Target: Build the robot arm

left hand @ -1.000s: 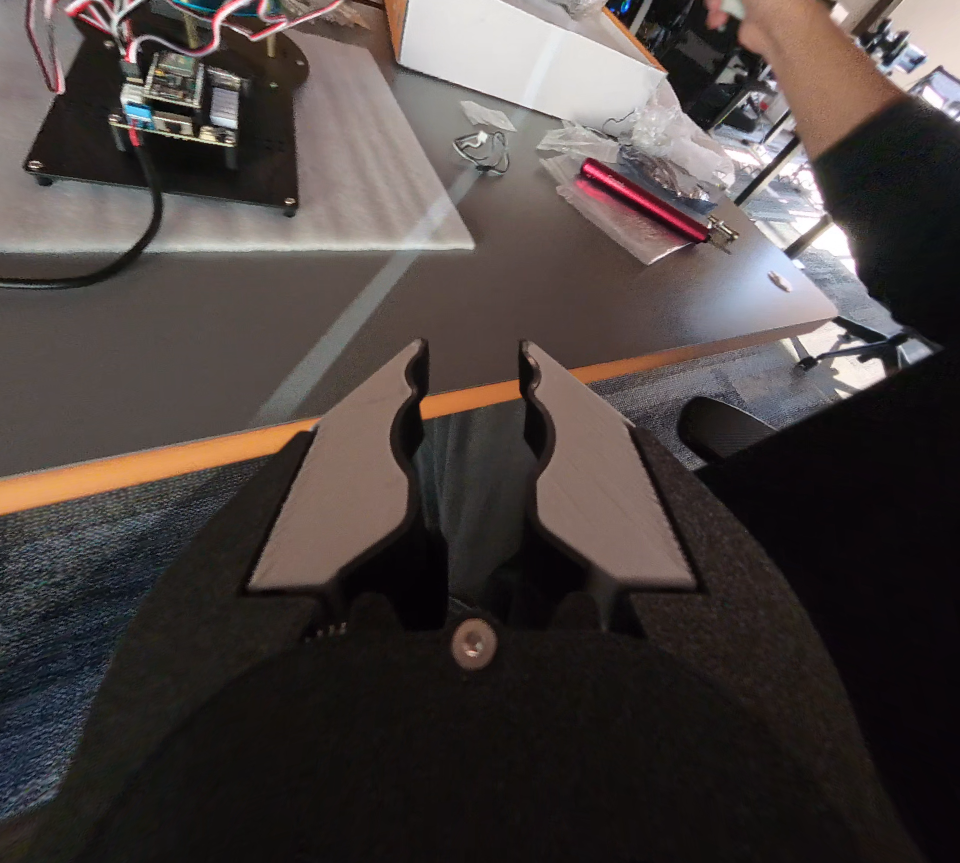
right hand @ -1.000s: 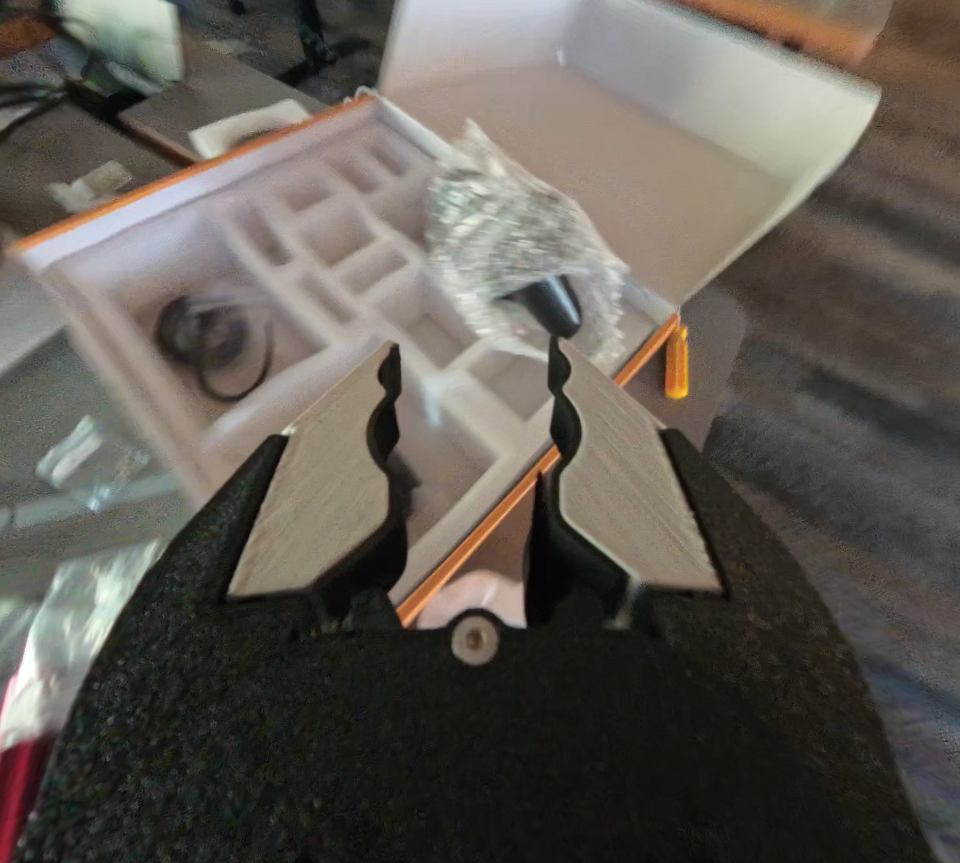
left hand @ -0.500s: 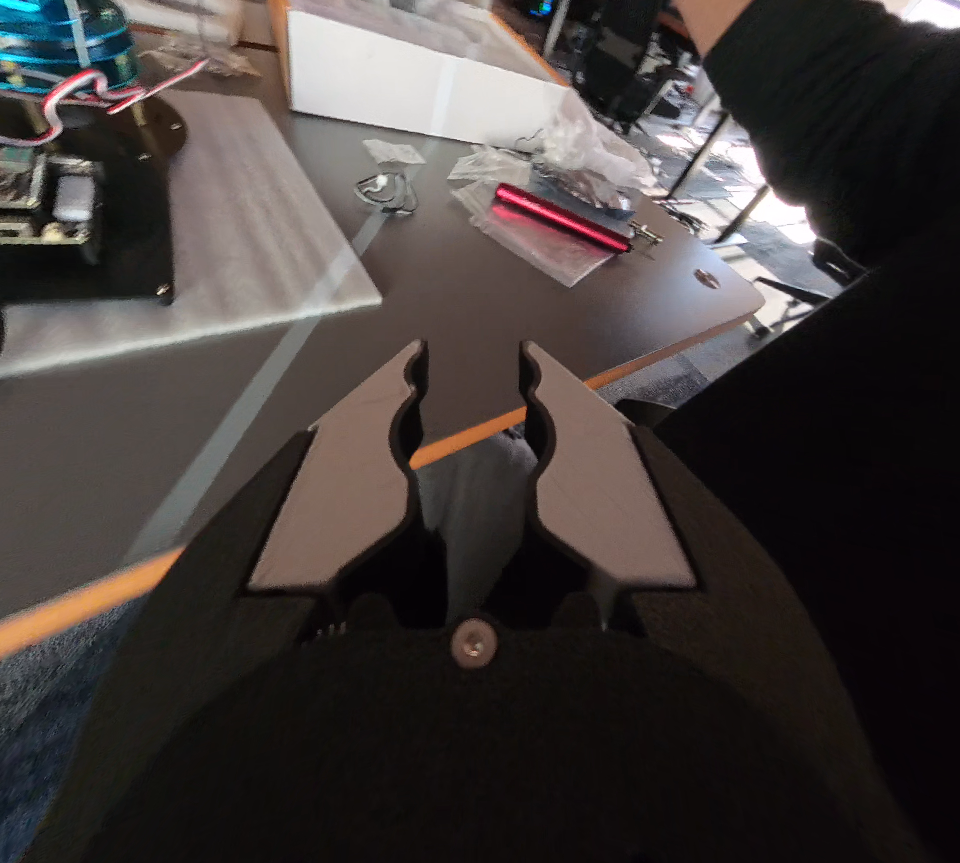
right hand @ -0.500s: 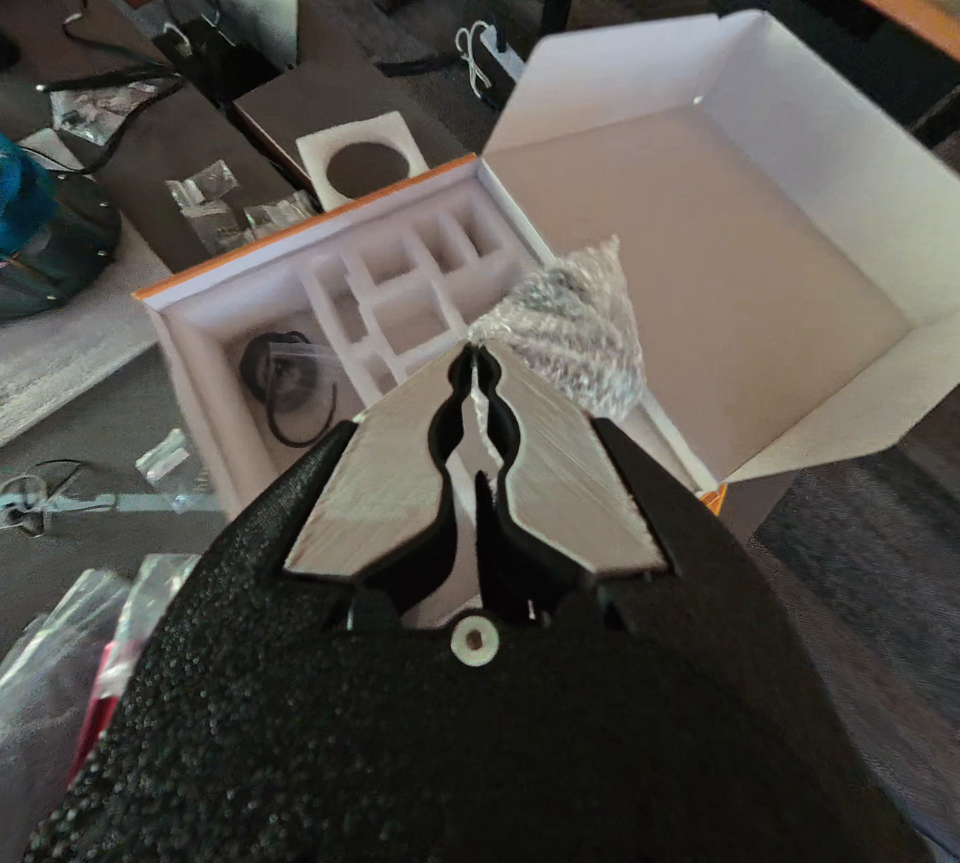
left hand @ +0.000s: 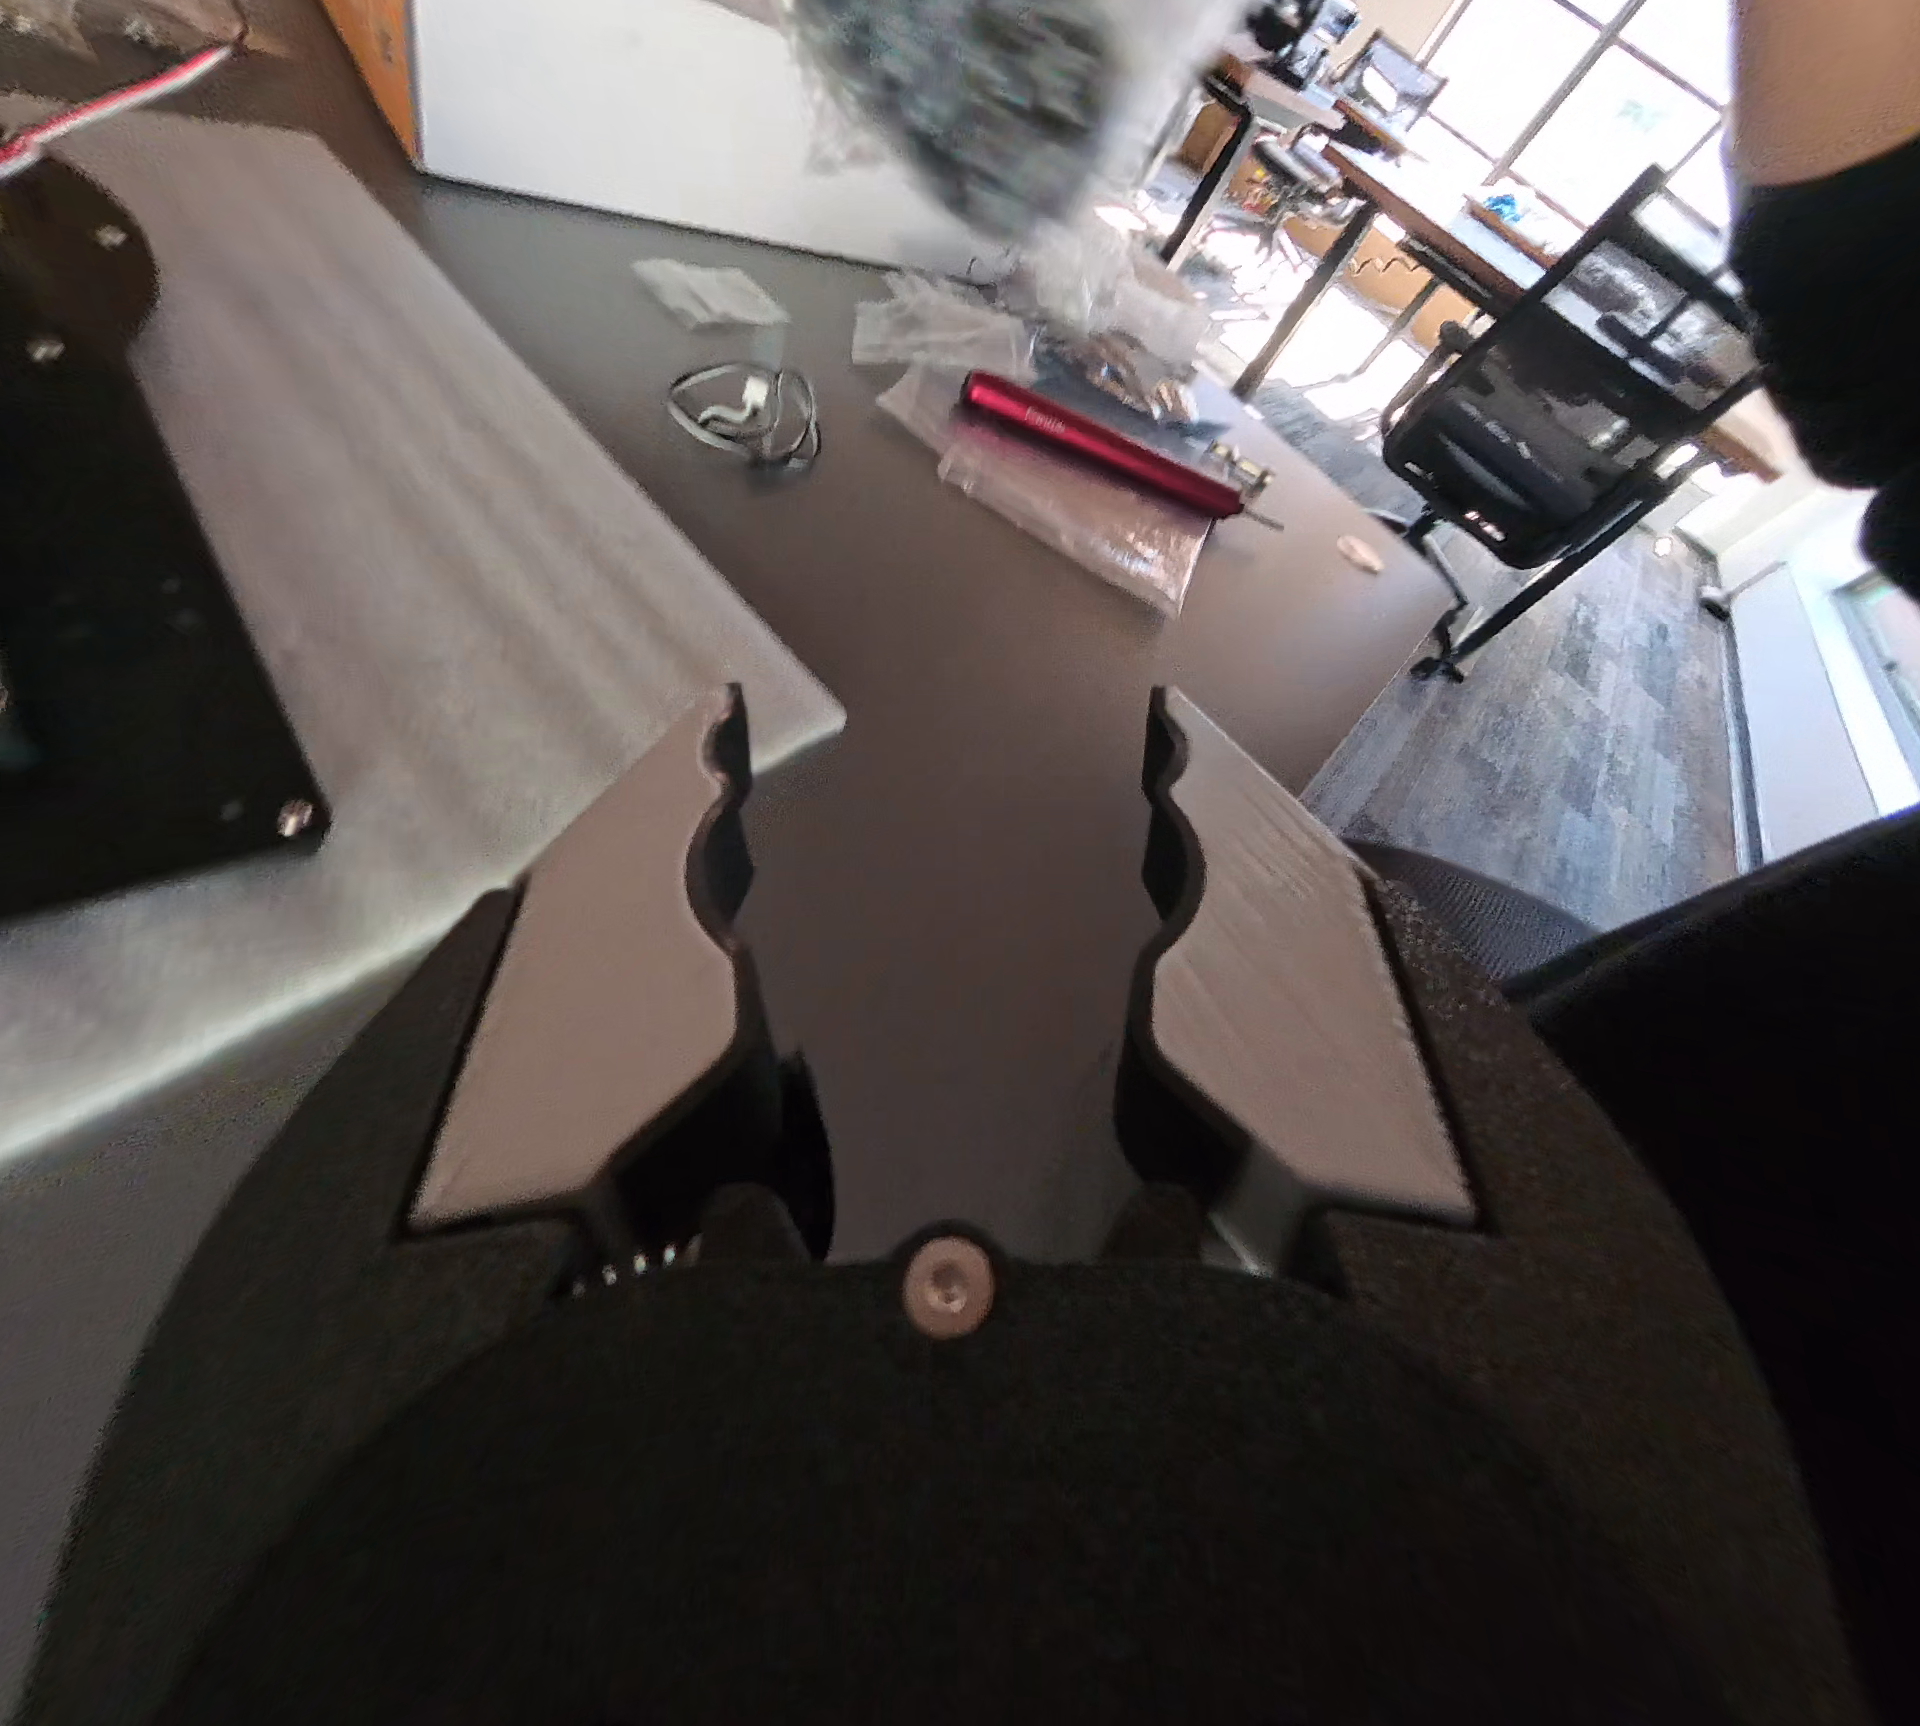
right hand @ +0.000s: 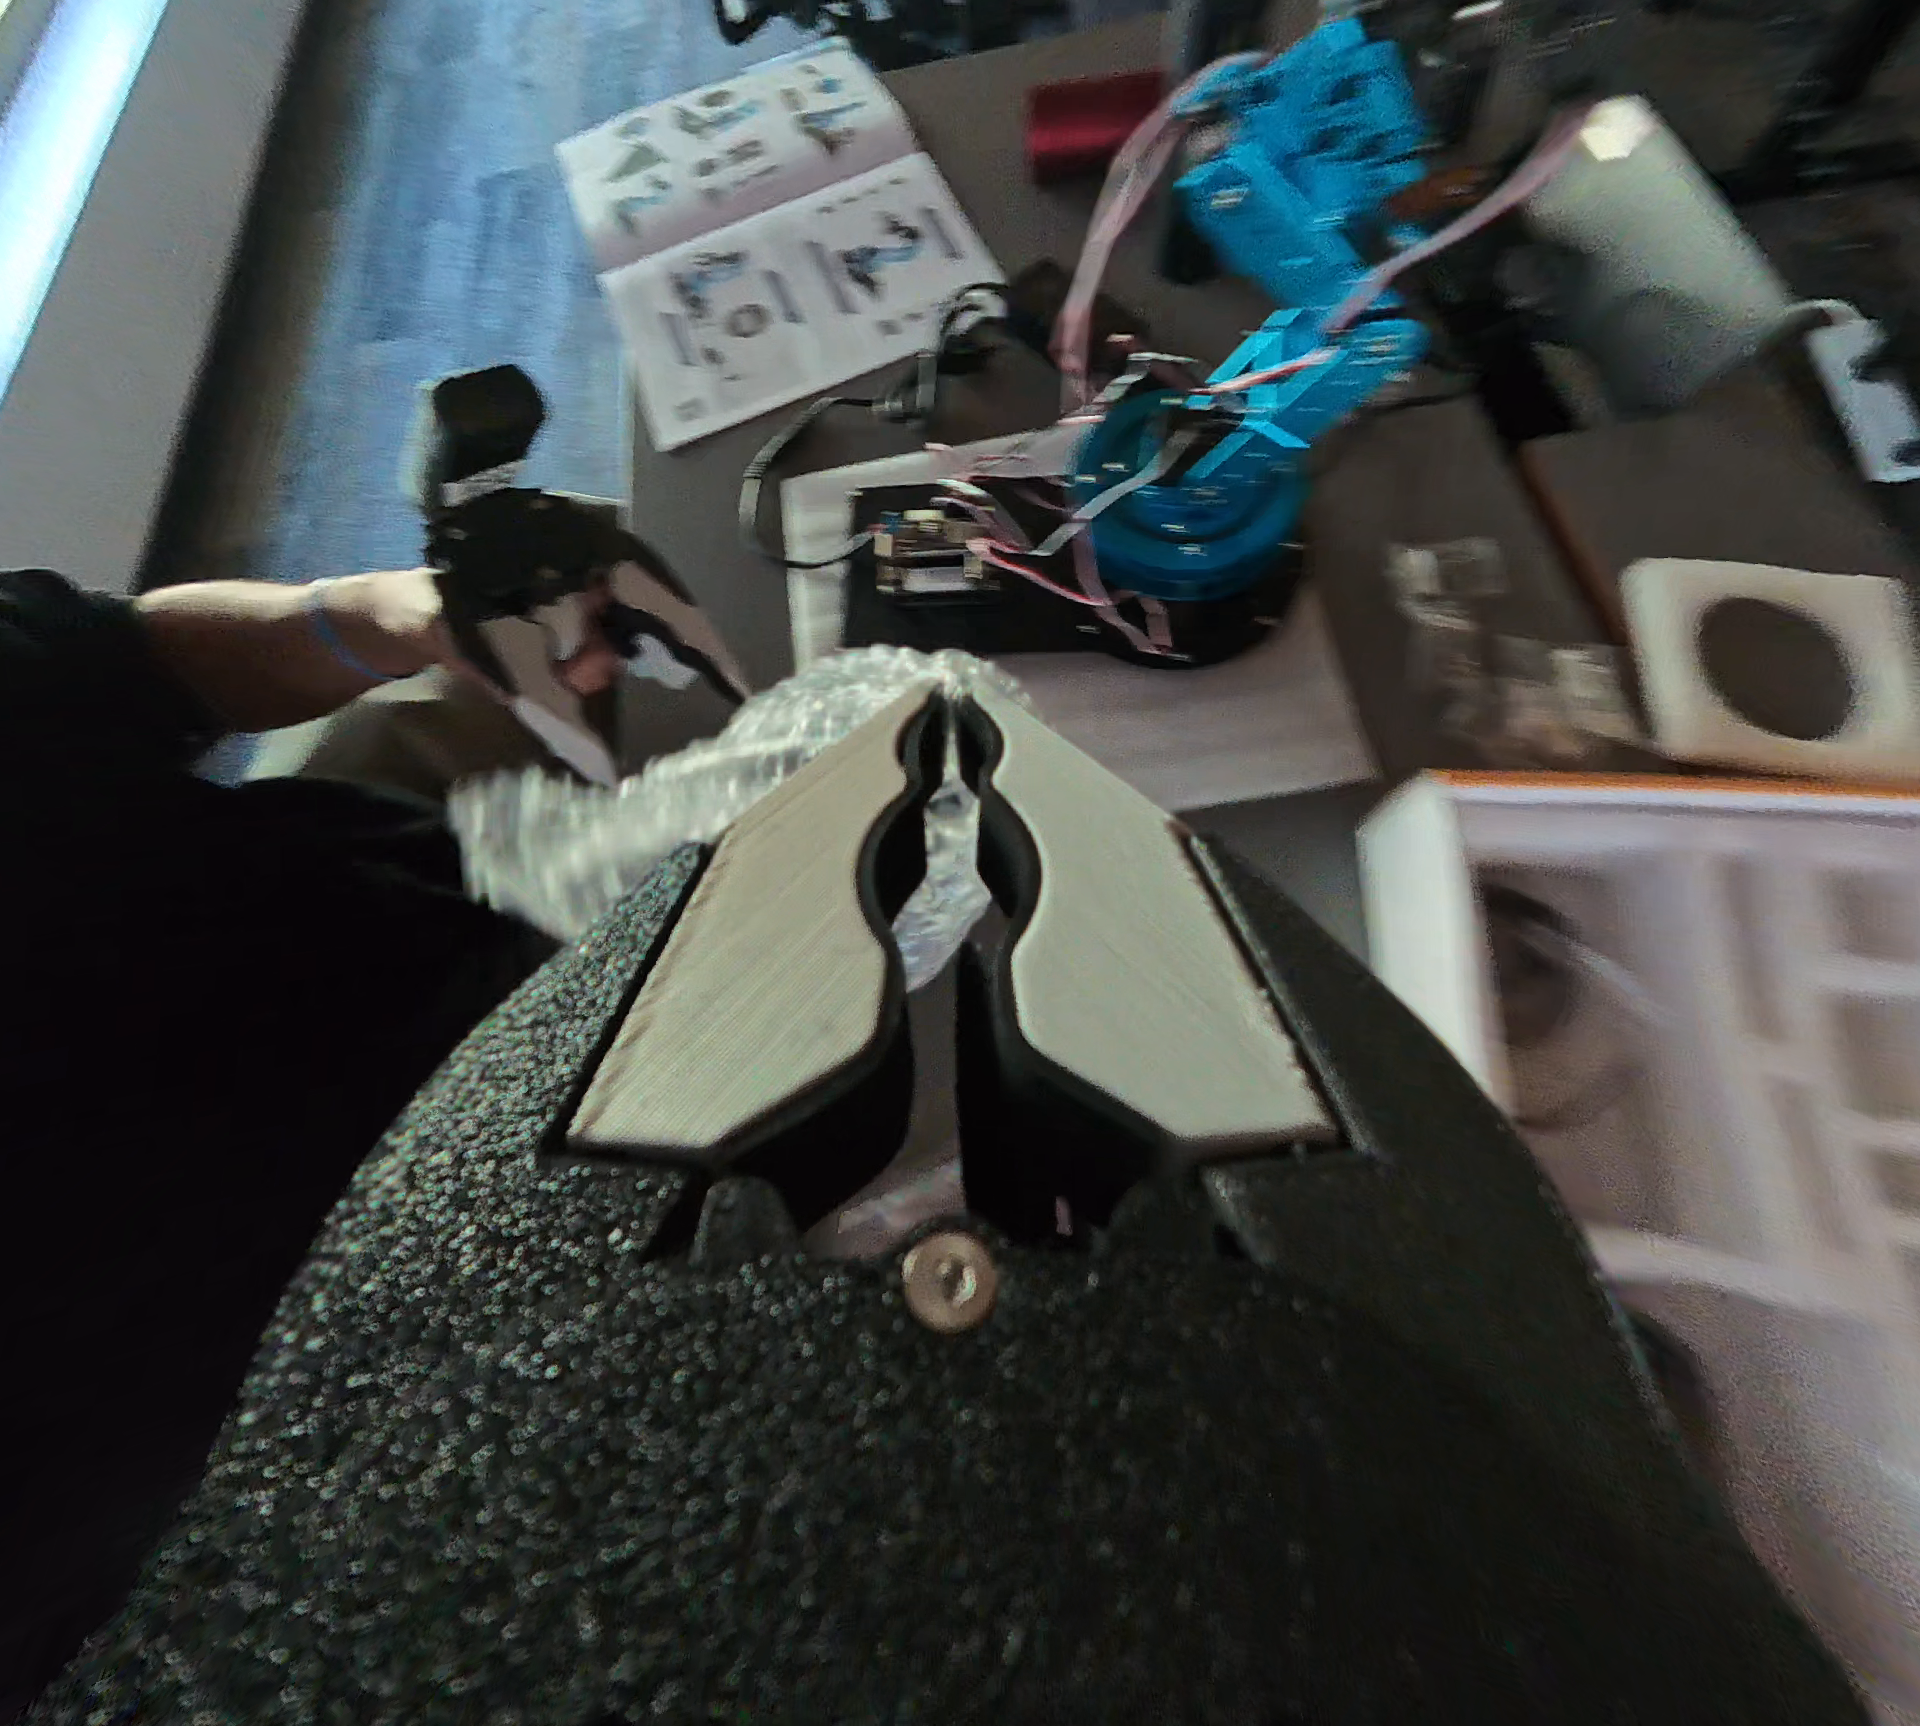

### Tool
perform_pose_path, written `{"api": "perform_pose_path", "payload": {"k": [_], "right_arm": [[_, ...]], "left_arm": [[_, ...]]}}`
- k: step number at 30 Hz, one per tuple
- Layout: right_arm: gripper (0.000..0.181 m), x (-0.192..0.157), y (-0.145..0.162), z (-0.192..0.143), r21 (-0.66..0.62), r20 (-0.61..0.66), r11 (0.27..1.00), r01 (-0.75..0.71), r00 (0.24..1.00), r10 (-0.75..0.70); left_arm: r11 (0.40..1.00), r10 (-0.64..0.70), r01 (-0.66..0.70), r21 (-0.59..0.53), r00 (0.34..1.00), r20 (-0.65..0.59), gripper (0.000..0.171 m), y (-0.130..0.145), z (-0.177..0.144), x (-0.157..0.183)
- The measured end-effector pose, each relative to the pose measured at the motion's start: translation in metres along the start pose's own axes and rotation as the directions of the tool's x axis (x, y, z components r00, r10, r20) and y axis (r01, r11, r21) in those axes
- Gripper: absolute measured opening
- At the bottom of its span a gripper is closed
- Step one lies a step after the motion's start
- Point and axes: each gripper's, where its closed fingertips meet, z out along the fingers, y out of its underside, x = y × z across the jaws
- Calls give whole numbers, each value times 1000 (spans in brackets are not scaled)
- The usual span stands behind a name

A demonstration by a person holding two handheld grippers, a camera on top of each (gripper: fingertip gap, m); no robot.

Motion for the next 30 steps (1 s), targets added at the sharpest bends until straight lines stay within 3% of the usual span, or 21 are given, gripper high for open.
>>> {"api": "perform_pose_path", "payload": {"k": [4, 9, 13, 19, 27, 30], "right_arm": [[0, -68, 30, 60, 42, 72, 999, 2, 997, -5], [2, -120, 103, 99, 7, 91, 1000, -12, 996, 11], [2, -134, 131, 87, 50, 116, 994, -99, 989, 93], [0, -125, 169, 59, 96, 63, 985, -141, 989, 136], [0, -119, 225, 28, 170, 149, 908, -382, 921, 359], [0, -124, 238, 14, 234, 190, 867, -440, 895, 403]], "left_arm": [[999, 34, -32, -41, 998, 47, 75, 33, -27, 6], [989, 102, -88, -120, 988, 118, 62, 71, -49, 12], [997, 13, -10, -76, 999, 49, 57, 80, -46, 28], [995, -95, 94, -40, 995, -31, 58, 68, -15, 34], [987, 74, -80, -136, 996, -49, 56, 39, 37, 35], [963, 56, -90, -254, 989, -140, 56, 38, 51, 32]]}}
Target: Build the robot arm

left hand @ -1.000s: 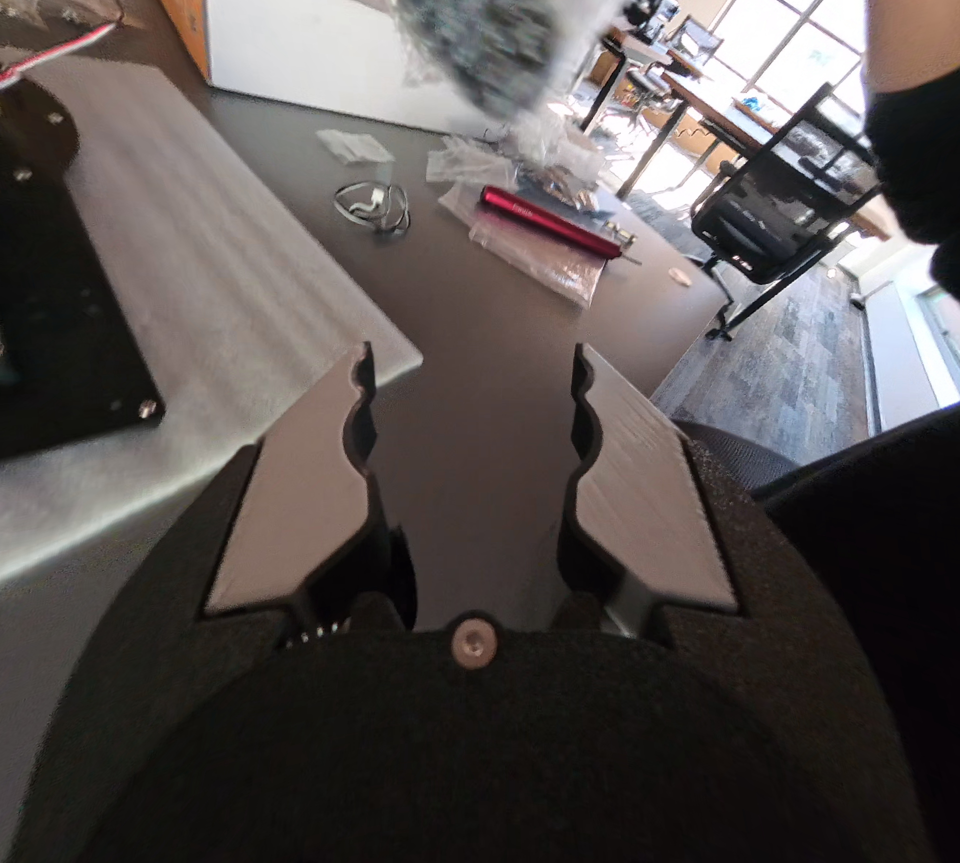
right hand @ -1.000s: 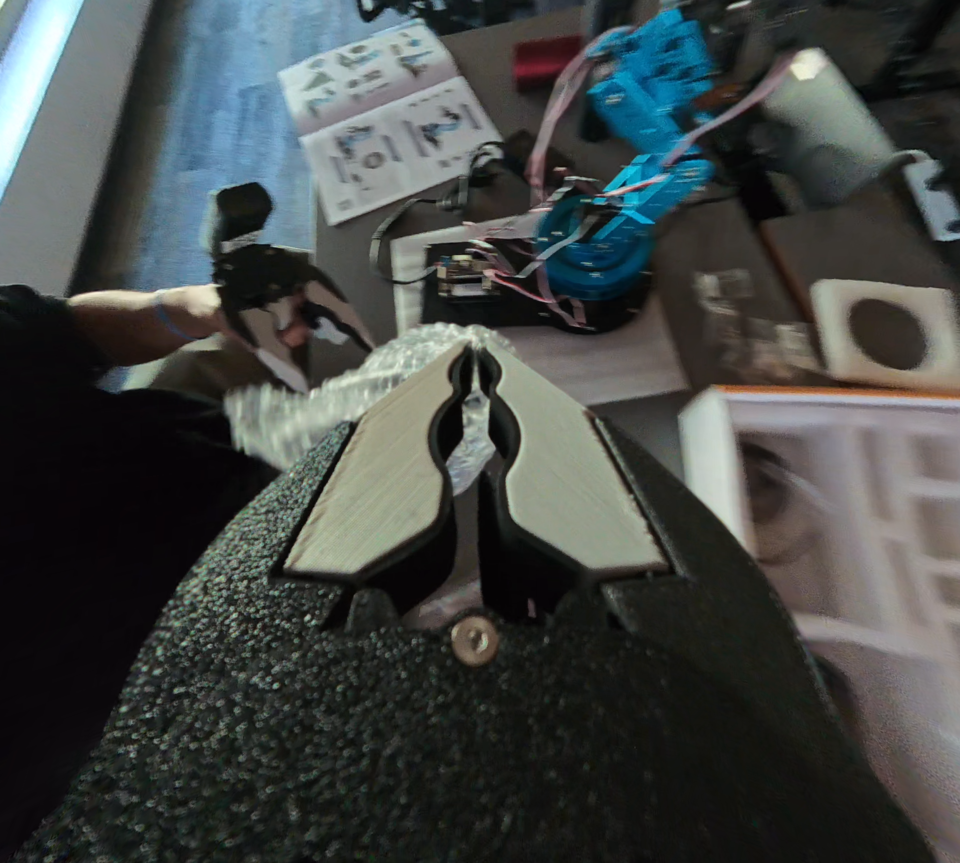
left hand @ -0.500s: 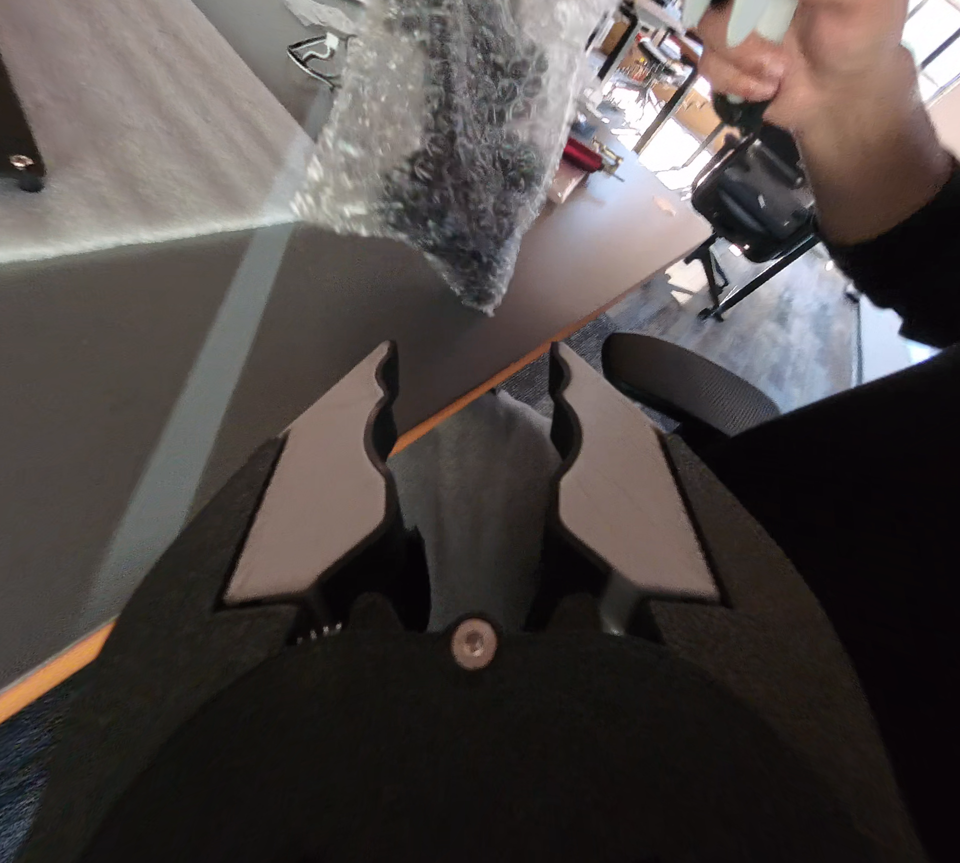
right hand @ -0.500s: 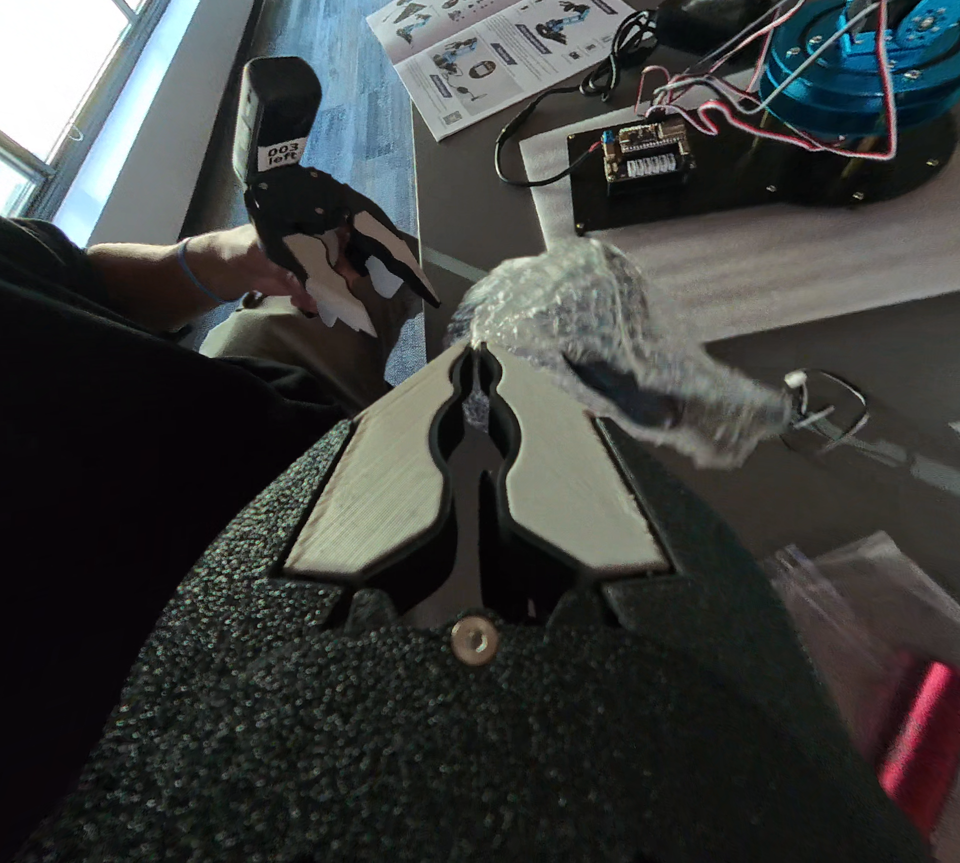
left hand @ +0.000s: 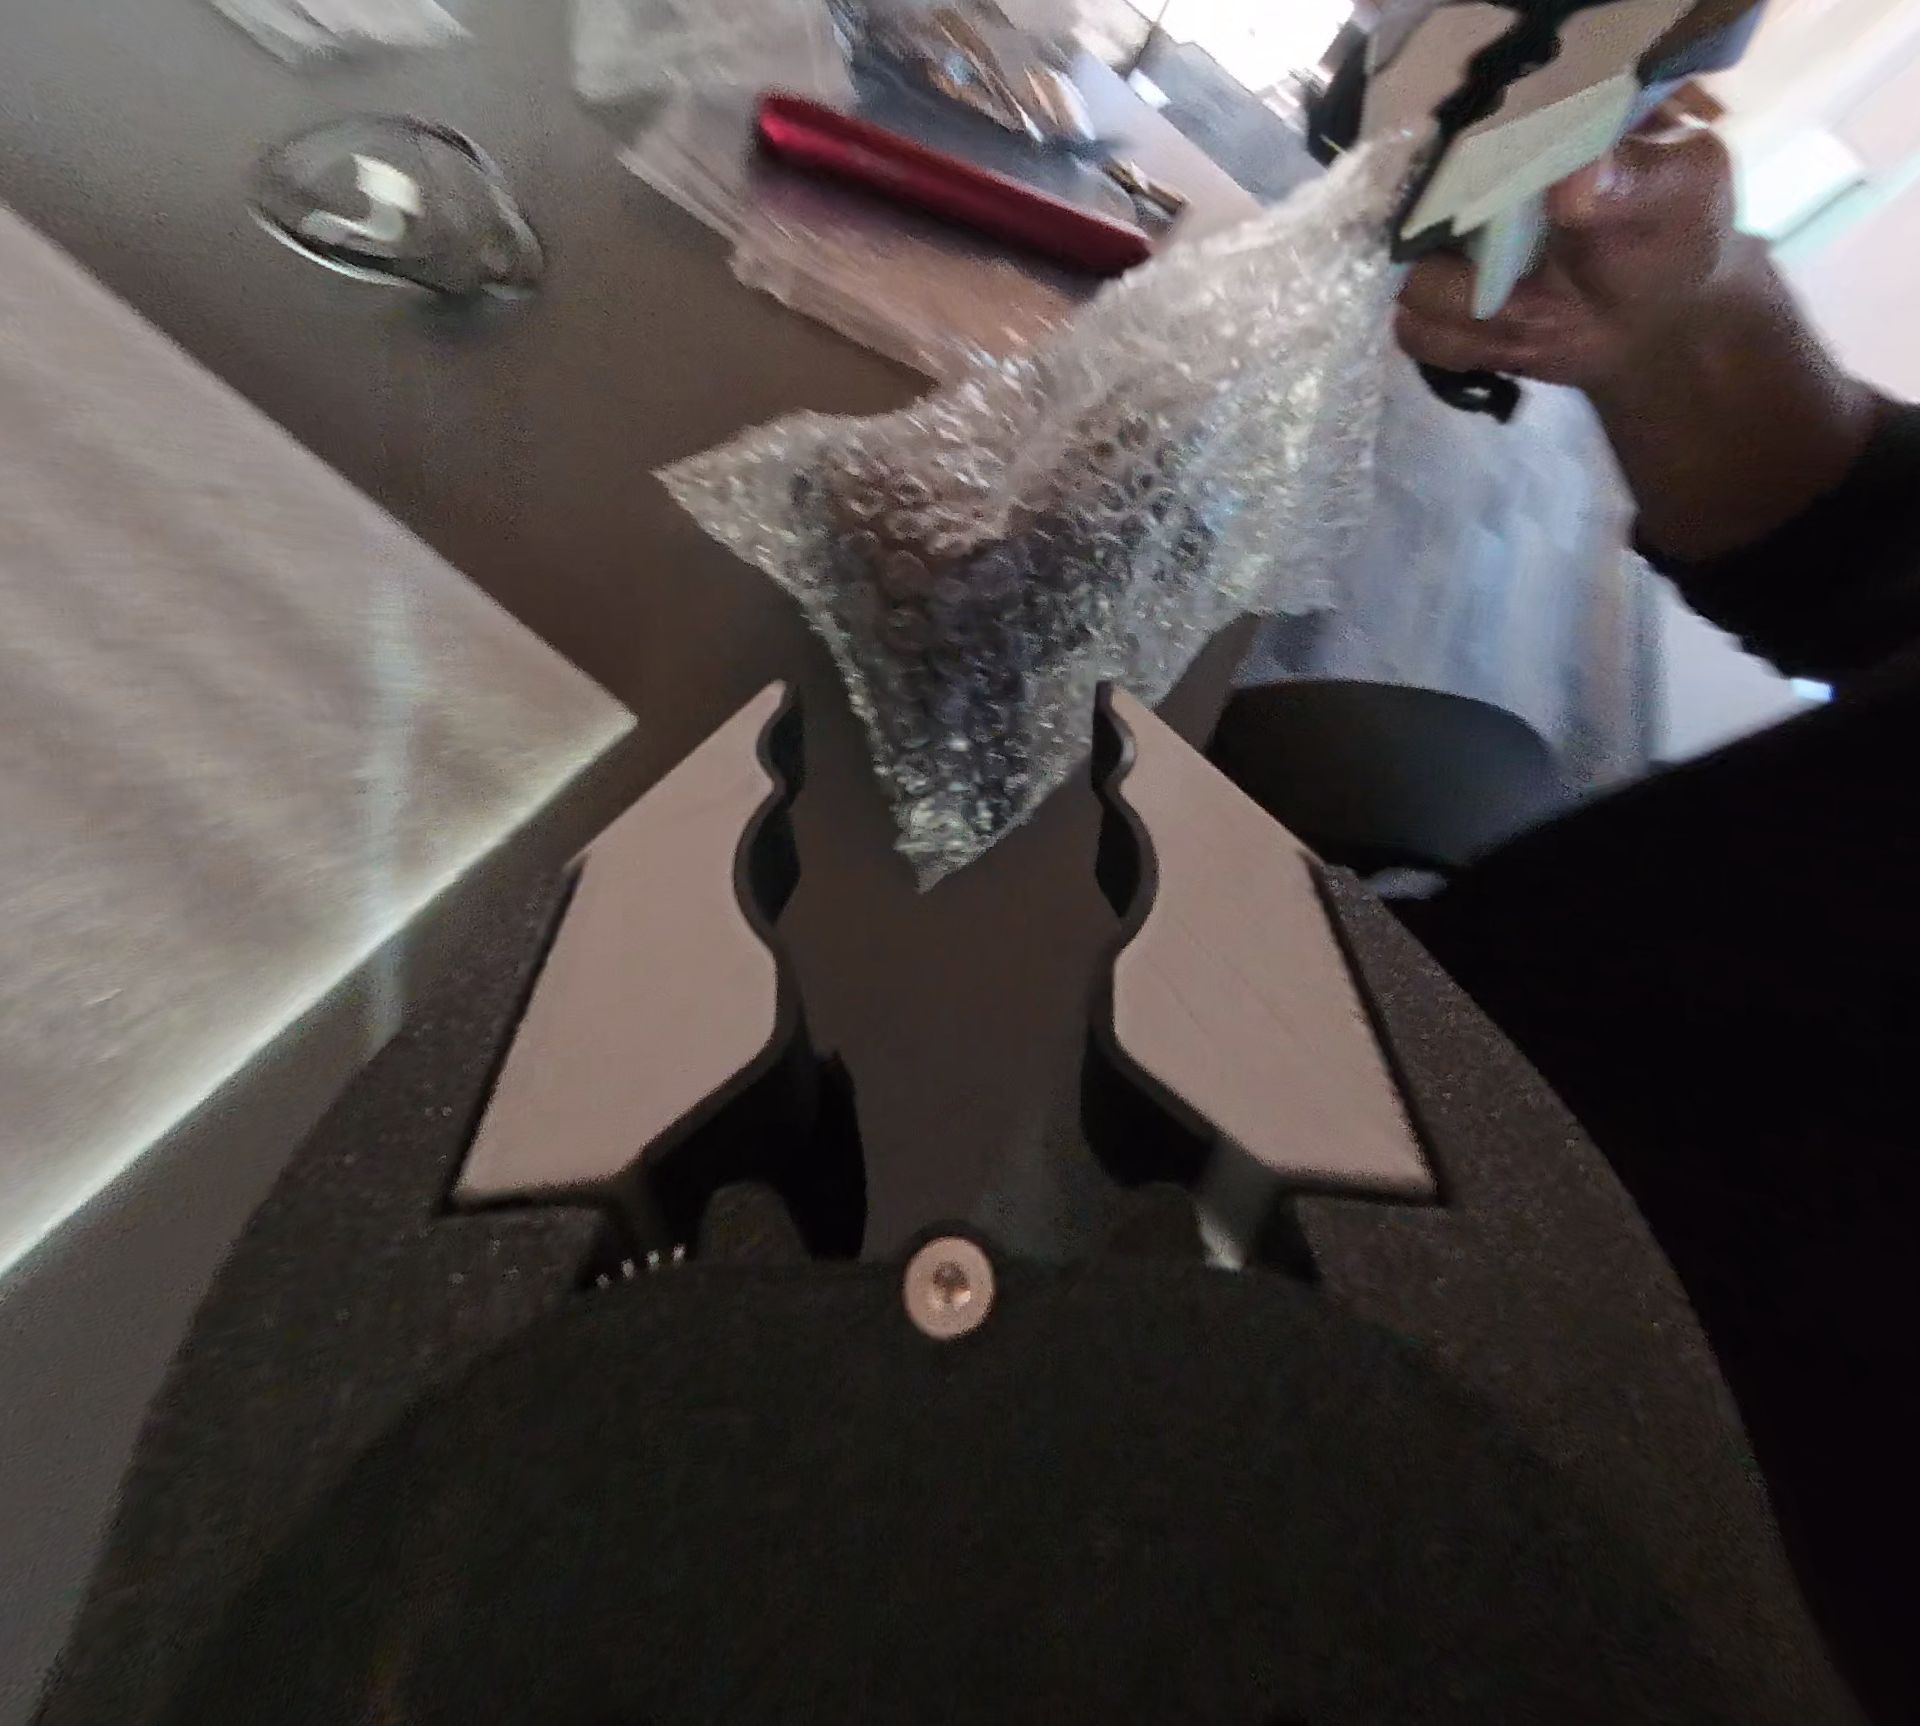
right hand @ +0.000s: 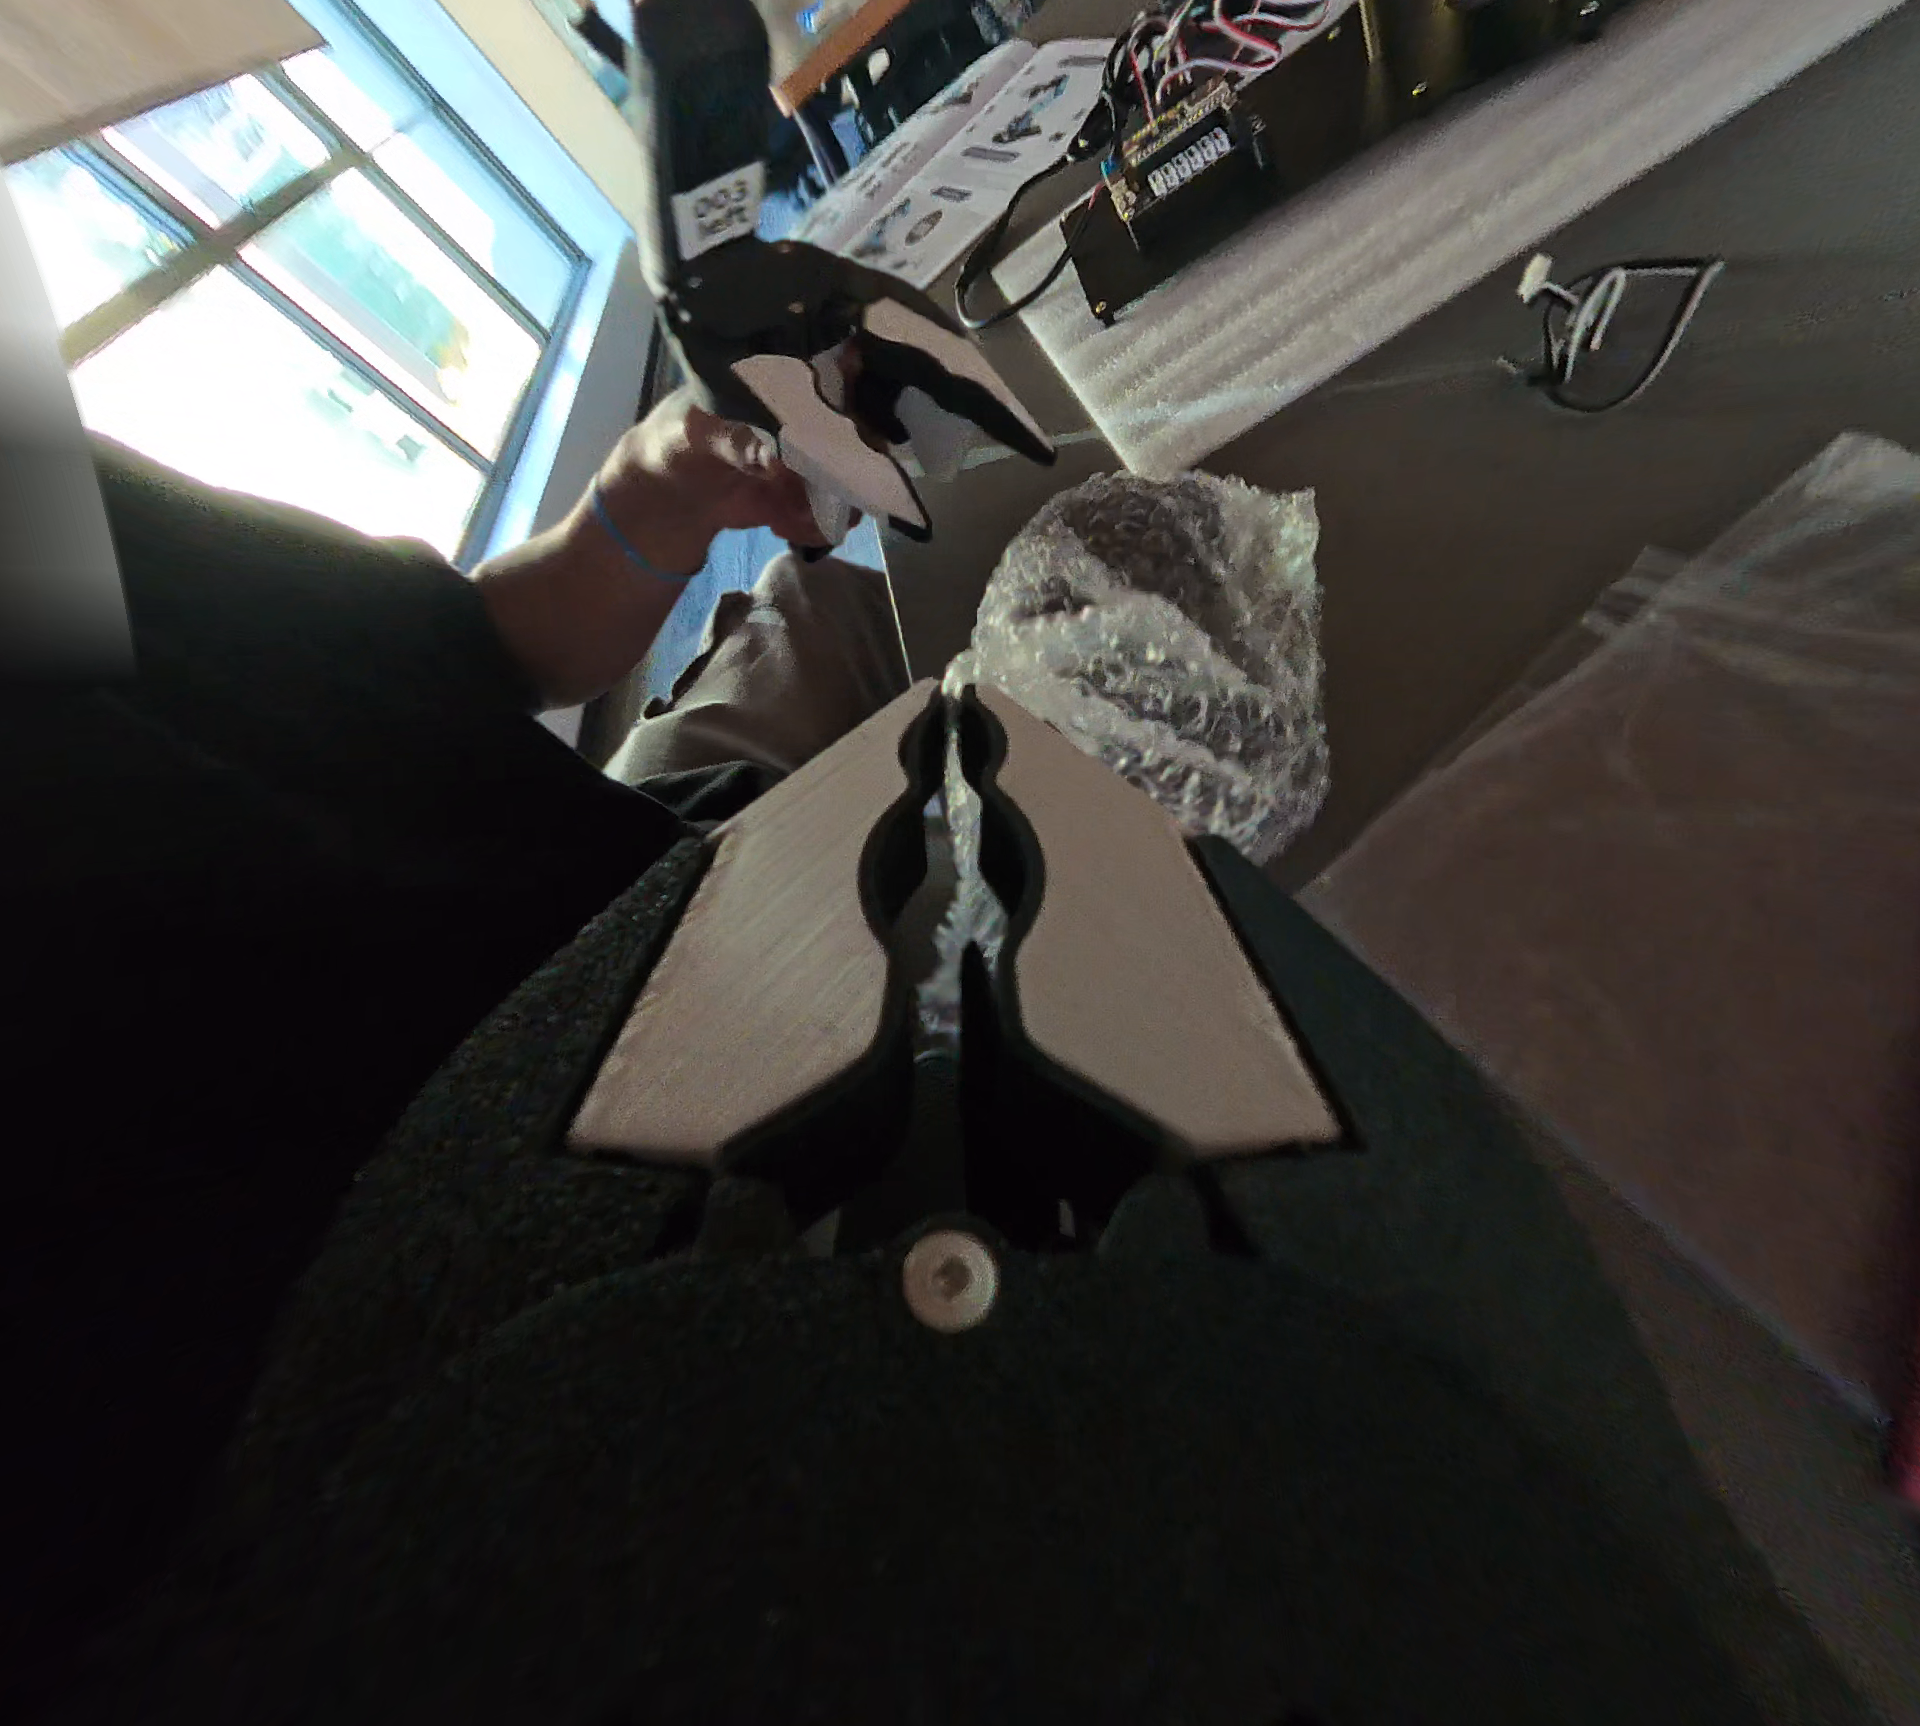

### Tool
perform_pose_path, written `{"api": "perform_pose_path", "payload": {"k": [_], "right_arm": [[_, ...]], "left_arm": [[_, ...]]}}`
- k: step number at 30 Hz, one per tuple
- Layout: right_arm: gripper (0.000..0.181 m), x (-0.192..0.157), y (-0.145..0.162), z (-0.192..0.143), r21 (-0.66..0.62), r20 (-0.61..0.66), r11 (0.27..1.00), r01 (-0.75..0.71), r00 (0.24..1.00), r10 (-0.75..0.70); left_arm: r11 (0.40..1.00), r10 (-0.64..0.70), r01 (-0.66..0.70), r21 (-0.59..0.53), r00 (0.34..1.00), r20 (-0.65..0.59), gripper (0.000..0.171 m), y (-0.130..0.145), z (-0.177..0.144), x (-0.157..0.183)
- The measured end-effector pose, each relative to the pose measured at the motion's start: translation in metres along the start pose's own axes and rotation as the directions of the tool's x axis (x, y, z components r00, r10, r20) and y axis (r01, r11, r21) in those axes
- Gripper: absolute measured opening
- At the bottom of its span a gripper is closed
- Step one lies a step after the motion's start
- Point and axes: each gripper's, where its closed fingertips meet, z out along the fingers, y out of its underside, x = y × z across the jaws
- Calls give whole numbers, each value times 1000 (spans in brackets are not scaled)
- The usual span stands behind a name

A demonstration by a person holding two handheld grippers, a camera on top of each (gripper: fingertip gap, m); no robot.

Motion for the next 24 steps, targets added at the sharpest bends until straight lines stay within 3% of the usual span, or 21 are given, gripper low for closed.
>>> {"api": "perform_pose_path", "payload": {"k": [1, 2, 4, 9, 11, 14, 21, 24], "right_arm": [[2, -1, 6, -5, 15, 5, 1000, -8, 1000, 8], [15, -2, 13, -9, 18, 12, 1000, -7, 1000, 6], [30, 6, 30, -21, 11, -35, 1000, 15, 999, -15], [30, 25, 72, -29, -63, -98, 997, 38, 994, -44], [25, 37, 80, -23, -84, -137, 996, 37, 989, -48], [17, 47, 67, -16, -67, -213, 995, 68, 974, -81], [56, 51, 69, 11, -149, -221, 989, 4, 975, -37], [51, 56, 78, 21, -194, -323, 981, 10, 944, -74]], "left_arm": [[998, -29, 26, -50, 997, -68, 55, 3, 5, 4], [995, -55, 45, -88, 992, -116, 54, 5, 11, 6], [987, -53, 29, -155, 987, -154, 47, 11, 19, 3], [977, -55, 10, -211, 976, -209, 21, 12, 27, -3], [978, -46, -3, -209, 972, -230, 0, 12, 27, -1], [977, -51, 0, -211, 971, -233, 0, 13, 26, 1], [983, -50, -10, -182, 945, -322, 0, 9, 25, 35], [983, -50, -13, -182, 939, -340, 0, 12, 28, 49]]}}
